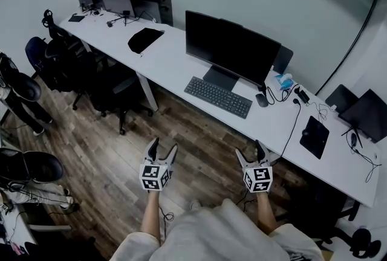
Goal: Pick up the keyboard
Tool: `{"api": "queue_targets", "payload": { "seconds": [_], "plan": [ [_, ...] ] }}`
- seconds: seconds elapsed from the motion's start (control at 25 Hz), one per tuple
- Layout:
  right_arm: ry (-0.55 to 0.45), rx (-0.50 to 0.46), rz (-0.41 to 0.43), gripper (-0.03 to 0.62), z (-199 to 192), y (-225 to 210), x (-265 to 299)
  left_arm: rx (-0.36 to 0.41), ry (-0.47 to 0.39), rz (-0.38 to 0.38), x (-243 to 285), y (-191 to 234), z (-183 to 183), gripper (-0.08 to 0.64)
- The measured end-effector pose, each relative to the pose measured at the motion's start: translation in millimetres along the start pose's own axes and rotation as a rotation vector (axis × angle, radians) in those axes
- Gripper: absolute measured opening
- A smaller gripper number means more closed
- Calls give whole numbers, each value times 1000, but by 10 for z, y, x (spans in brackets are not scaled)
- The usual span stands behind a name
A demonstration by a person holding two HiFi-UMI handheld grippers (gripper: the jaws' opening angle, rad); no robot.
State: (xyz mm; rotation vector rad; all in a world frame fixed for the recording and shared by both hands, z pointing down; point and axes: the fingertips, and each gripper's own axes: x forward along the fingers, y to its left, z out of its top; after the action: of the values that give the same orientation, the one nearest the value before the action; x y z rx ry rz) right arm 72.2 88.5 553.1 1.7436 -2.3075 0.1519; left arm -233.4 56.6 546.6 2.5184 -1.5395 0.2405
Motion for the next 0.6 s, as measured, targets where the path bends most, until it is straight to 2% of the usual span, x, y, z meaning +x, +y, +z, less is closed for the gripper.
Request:
{"api": "queue_targets", "payload": {
  "seconds": [0.6],
  "plan": [
    [26,6,-29,347,-19,-131,511,-9,18,-33,537,286,-2,311]
  ]
}}
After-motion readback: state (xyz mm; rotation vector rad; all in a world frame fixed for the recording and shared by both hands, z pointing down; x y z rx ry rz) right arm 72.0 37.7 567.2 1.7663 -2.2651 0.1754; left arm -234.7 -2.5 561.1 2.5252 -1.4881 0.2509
